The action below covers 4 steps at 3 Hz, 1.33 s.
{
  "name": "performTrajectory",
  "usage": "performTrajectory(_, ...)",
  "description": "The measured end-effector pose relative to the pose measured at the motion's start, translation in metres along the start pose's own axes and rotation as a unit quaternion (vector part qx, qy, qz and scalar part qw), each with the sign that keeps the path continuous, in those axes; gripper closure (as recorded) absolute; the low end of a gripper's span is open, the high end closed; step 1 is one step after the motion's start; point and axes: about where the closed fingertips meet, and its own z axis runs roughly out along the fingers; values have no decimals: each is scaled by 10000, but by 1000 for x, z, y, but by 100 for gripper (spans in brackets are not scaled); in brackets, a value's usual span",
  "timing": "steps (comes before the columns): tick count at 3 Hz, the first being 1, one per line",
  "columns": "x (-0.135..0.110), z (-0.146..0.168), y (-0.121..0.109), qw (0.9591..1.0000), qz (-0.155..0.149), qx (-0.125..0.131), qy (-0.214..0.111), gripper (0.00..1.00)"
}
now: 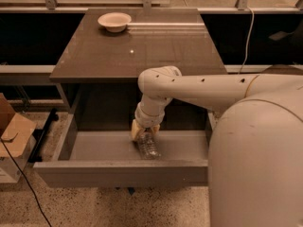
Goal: Pick water bottle from top drawer and place on counter
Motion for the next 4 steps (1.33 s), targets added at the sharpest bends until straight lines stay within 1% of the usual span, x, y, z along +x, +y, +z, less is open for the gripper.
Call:
performTrajectory(1, 6, -18, -5, 9989, 193, -293, -313, 96)
performTrajectory(2, 10, -65, -2, 9901, 18, -1072, -905, 100)
performTrajectory(3, 19, -104, -1, 9814, -558, -1402, -1185, 100)
performTrajectory(4, 28, -156, -6, 9690, -1227, -1442, -1589, 100)
